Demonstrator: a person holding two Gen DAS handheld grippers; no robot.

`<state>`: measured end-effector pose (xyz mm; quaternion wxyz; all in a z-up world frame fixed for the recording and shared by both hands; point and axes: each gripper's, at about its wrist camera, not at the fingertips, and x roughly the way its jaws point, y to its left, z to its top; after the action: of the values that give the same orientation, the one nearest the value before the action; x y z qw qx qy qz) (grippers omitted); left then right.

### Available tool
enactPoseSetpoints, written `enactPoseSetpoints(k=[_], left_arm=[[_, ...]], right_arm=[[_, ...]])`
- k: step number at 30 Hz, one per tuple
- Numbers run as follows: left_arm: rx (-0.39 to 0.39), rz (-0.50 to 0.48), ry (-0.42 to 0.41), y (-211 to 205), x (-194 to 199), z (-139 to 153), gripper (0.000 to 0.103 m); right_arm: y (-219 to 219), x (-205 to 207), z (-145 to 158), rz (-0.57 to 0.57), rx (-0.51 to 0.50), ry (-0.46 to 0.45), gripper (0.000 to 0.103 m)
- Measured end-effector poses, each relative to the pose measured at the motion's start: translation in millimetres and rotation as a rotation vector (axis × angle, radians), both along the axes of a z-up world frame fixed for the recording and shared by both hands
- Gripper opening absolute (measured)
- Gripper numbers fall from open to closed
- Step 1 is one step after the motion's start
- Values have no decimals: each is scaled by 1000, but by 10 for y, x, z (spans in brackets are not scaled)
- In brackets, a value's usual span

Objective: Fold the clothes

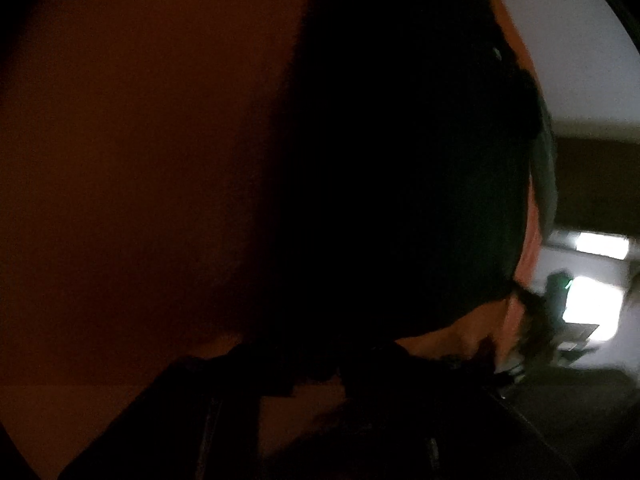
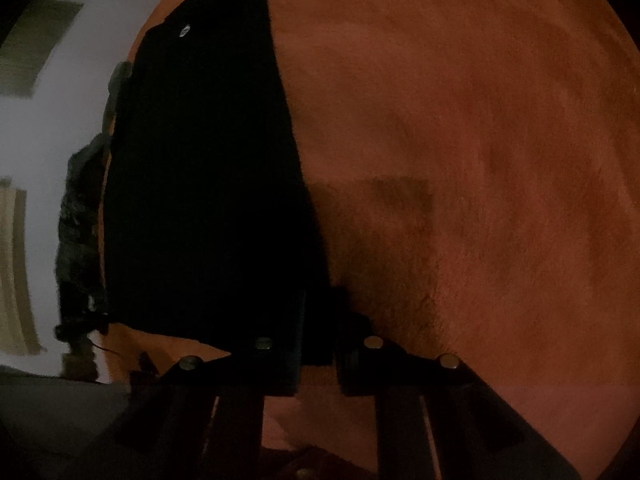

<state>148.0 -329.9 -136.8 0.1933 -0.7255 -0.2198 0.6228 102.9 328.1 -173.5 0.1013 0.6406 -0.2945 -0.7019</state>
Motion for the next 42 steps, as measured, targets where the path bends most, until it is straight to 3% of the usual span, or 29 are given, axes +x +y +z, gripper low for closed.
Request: enactPoseSetpoints(k=[2, 5, 6, 7, 8, 11, 16, 18, 19, 21, 26, 30, 35, 38, 42], left_arm=[[25, 27, -21, -67, 120, -62, 29], [51, 42, -15, -58, 125, -33, 29], [58, 49, 11, -67, 122, 13, 24], [51, 53, 55, -84, 142, 105, 5], [45, 58, 100, -101, 162, 197, 5], [41, 41, 112, 77, 244, 214, 5], [55, 107, -73, -110, 118, -38, 15], [45, 76, -4, -41, 119, 54, 14], [40, 60, 30, -6, 120, 101, 6], [94, 54, 83, 10, 116, 267, 5], [183, 98, 212, 19, -95, 854, 5], [183, 55, 353, 189, -449, 1365, 5], [204, 64, 509, 85, -1183, 1911, 5], [226, 127, 575, 21, -1625, 2020, 5], [232, 237, 619, 95, -2253, 1960, 5]], right_arm=[[26, 7, -41, -12, -33, -18, 13], [61, 57, -126, -35, -101, -49, 13], [85, 101, -165, -54, -143, -67, 13], [86, 151, -169, -70, -161, -67, 11], [84, 202, -168, -85, -175, -65, 11], [69, 270, -182, -52, -178, -57, 11], [42, -9, -333, -19, -198, -95, 12], [50, -17, -322, 4, -189, -76, 10], [98, 43, -255, 15, -189, -55, 8], [35, -31, -97, 13, -210, -27, 8], [44, -273, 327, -25, -311, 78, 8], [175, -577, 749, -38, -402, 190, 8], [241, -1499, 1289, -44, -461, 337, 8], [403, -2014, 1534, -57, -442, 415, 8], [679, -2699, 1720, -90, -412, 498, 8]])
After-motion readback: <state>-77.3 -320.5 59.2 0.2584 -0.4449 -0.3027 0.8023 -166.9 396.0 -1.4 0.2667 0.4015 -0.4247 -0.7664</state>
